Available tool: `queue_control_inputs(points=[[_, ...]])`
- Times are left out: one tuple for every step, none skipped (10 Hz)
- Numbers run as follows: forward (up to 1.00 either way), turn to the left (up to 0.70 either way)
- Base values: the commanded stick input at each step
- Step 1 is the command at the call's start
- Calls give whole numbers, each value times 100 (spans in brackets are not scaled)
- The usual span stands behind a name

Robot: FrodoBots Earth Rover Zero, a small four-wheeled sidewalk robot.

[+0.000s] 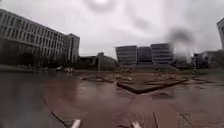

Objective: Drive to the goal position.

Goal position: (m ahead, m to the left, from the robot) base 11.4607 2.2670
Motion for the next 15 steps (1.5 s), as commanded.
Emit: queue_control_inputs(points=[[70,2],[70,2],[70,3],[70,4],[70,5],[70,21],[70,32],[70,35],[70,34],[70,17],[70,4],[70,3],[70,2],[70,2],[70,3]])
